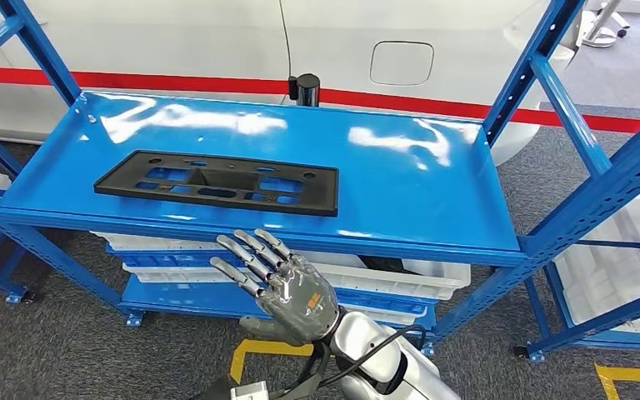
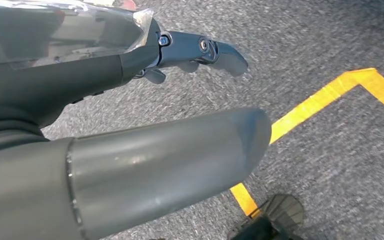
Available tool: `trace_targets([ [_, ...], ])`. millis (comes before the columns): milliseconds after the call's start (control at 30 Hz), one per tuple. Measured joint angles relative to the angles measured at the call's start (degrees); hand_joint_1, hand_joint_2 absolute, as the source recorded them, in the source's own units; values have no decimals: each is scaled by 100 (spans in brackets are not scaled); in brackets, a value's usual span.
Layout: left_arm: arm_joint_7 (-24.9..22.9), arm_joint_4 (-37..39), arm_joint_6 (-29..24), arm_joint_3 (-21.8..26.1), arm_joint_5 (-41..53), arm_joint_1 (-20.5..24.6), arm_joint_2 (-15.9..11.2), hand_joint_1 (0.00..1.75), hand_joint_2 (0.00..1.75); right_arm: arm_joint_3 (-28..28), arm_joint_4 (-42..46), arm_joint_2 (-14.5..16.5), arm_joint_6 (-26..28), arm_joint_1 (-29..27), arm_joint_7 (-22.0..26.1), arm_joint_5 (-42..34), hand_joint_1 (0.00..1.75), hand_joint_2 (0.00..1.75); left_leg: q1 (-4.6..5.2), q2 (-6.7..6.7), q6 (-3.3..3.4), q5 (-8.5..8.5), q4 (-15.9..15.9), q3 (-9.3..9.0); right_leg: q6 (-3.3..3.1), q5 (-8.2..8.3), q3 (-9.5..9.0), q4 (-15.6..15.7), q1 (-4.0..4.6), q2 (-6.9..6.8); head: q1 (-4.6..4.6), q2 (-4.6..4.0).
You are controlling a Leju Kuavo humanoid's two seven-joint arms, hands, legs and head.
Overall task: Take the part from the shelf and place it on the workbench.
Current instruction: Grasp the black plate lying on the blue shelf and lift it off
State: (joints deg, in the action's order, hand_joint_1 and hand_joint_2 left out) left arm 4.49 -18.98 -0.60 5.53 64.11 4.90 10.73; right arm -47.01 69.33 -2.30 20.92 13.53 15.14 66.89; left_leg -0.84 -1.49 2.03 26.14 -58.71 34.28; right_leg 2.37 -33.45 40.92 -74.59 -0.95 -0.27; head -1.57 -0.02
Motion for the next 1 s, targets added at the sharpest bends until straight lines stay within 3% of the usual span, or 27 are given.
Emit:
trace_targets([
  [33, -2, -1, -1, -8, -16, -1, -1, 0, 0, -3, 0, -3, -13, 1, -1, 1, 0, 175, 4, -51, -1, 1, -1, -4, 34, 105, -63, 169, 0, 7, 0, 0],
  [100, -5, -11, -2, -39, -50, -3, 0, 0, 0, -13, 0, -9, -40, 15, -1, 1, 0, 175, 8, -153, -11, 5, -3, -13, 90, 429, -410, 948, -1, 95, -1, 0],
  [167, -6, -29, -2, -73, -62, -8, 1, 0, 0, -21, 0, -22, -48, 40, -1, -1, 0, 175, 27, -239, -50, 16, -10, -10, 69, 632, -692, 1522, 17, 193, 1, 0],
  [200, -7, -36, -2, -83, -64, -13, 1, 0, 0, -24, 0, -30, -48, 52, 0, -4, 0, 175, 34, -265, -77, 19, -9, -4, 37, 656, -739, 1611, 32, 219, 3, 0],
  [267, -12, -46, -1, -101, -68, -26, -3, 0, 0, -25, 0, -29, -48, 74, 6, -15, 0, 87, 26, -283, -141, 22, -2, 1, -34, 680, -757, 1627, 24, 172, 5, 0],
  [333, -21, -78, -4, -141, -80, -38, -5, 0, 0, -26, 0, -9, -49, 95, 15, -42, 0, 0, 19, -134, -203, 139, -164, 67, -121, 701, -783, 1662, -19, 127, 12, 0],
  [400, -38, -142, -9, -198, -112, -52, -3, 0, 0, -26, 0, 8, -64, 87, 18, -124, 0, 0, 14, 55, -252, 468, -749, 341, -188, 695, -807, 1677, -33, 73, 19, 0],
  [467, -64, -224, -2, -256, -169, -101, -1, 0, 0, -26, 0, 14, -85, 48, 16, -206, 0, 0, -4, 102, -293, 750, -1440, 694, -214, 681, -814, 1675, -26, 21, 21, 0],
  [500, -79, -270, 7, -286, -211, -138, -3, 0, 0, -26, 0, 17, -89, 27, 9, -216, 0, 44, -16, 111, -309, 747, -1572, 773, -215, 678, -816, 1674, -26, 7, 21, 0],
  [533, -96, -319, 16, -317, -262, -173, -7, 0, 0, -26, 0, 20, -86, 12, -9, -210, 0, 87, -34, 121, -322, 639, -1491, 746, -213, 676, -820, 1672, -30, 0, 22, 0],
  [600, -139, -412, 27, -391, -378, -215, -15, 0, 0, -25, -1, 32, -71, 3, -77, -157, 0, 175, -76, 169, -336, 254, -807, 416, -186, 658, -834, 1662, -36, -3, 21, 0],
  [667, -181, -487, 29, -477, -475, -224, -15, 0, 0, -20, -6, 43, -50, 7, -158, -105, 0, 175, -79, 203, -318, 34, -193, 112, -122, 623, -834, 1636, 5, -5, 13, 0],
  [700, -200, -517, 28, -521, -514, -230, -14, 0, 0, -19, -14, 46, -39, 8, -189, -88, 0, 175, -73, 207, -298, 8, -64, 53, -103, 606, -829, 1624, 29, -8, 7, 0],
  [833, -274, -627, 15, -678, -654, -275, -13, 0, 0, -8, -67, 51, 28, 15, -344, 4, 0, 175, -36, 165, -252, -3, -28, 51, -161, 600, -839, 1649, 31, -33, -4, 0],
  [1000, -399, -760, 14, -902, -893, -310, -21, 0, 0, 35, -175, 63, 68, 41, -694, 231, 0, 175, -14, 133, -209, 4, -33, 51, -129, 619, -883, 1707, 22, -69, -4, 0],
])
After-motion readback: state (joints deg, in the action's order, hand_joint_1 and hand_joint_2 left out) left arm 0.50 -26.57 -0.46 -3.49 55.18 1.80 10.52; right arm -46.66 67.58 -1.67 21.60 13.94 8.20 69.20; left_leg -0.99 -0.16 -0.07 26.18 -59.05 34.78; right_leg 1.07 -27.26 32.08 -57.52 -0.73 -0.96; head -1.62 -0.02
